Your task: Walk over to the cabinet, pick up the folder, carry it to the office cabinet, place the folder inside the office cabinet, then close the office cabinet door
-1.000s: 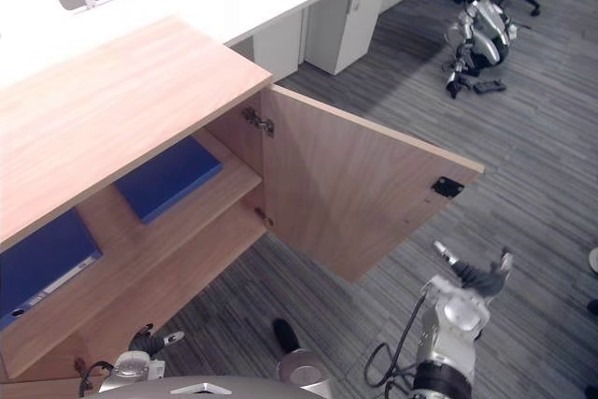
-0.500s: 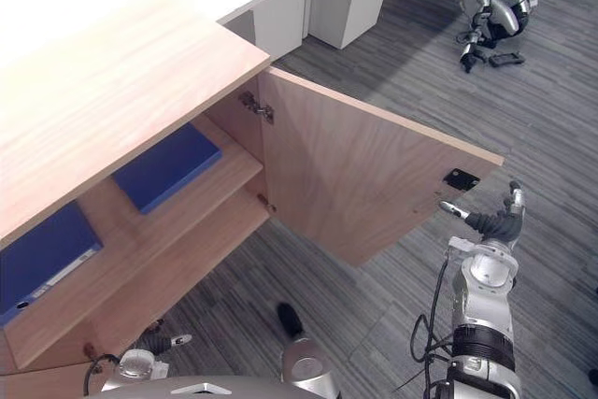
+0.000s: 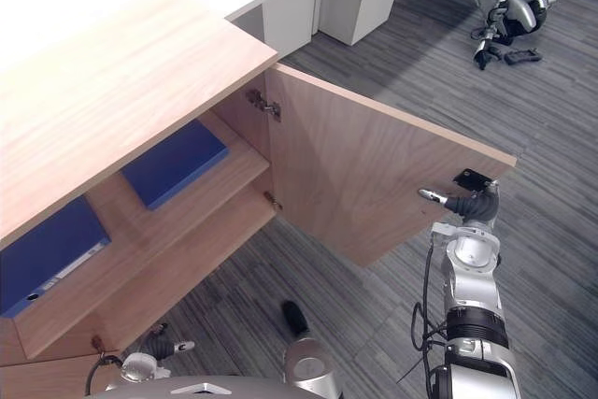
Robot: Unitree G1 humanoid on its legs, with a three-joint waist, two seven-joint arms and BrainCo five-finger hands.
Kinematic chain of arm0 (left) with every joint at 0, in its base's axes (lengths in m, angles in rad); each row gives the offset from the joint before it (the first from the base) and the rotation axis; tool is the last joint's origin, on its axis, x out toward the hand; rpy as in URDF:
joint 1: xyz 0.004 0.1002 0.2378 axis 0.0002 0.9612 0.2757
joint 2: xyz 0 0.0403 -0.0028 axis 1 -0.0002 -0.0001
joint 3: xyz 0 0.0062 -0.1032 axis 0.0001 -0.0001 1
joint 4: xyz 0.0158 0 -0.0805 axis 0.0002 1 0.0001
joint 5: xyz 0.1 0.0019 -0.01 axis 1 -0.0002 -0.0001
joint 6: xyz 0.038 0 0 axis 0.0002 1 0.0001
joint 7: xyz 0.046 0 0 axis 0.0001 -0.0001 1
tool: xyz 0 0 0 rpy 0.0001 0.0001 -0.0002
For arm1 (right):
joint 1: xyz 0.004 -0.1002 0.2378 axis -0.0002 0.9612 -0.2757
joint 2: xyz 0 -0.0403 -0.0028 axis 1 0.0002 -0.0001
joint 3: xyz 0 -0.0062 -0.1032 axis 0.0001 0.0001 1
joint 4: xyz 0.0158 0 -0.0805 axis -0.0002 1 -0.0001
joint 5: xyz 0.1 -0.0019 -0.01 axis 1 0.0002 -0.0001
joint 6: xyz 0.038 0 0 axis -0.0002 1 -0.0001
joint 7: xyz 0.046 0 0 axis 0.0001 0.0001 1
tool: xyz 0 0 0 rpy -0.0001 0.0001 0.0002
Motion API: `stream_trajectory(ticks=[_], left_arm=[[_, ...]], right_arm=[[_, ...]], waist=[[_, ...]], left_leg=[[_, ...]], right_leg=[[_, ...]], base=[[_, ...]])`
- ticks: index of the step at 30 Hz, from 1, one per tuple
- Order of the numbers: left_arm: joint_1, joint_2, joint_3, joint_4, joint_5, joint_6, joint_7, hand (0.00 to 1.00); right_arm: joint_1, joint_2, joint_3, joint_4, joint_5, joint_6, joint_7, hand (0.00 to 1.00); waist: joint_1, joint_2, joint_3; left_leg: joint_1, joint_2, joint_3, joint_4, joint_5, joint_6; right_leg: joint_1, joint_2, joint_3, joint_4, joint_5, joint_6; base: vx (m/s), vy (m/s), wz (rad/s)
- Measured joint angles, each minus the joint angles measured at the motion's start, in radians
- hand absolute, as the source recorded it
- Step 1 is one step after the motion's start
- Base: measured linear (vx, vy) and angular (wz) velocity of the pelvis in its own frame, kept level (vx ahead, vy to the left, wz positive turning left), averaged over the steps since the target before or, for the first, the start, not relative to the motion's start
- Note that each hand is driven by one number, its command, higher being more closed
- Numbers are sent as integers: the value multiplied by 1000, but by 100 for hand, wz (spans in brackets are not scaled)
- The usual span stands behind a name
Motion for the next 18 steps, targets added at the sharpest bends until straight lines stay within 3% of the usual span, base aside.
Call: stream_trajectory(ticks=[7,18], left_arm=[[-8,0,-6,-2,11,0,0,0],[-13,-1,-6,0,29,2,0,0]], right_arm=[[8,35,-7,-23,0,0,-3,0],[209,241,-23,-330,0,-2,-7,0]], waist=[[-3,3,1],[-6,-3,0]], left_leg=[[0,1,0,-2,0,0],[5,5,3,1,7,-2]], right_leg=[[0,2,-10,0,9,5],[1,5,-11,0,7,0]], base=[[-26,-49,0],[-52,-62,-2]])
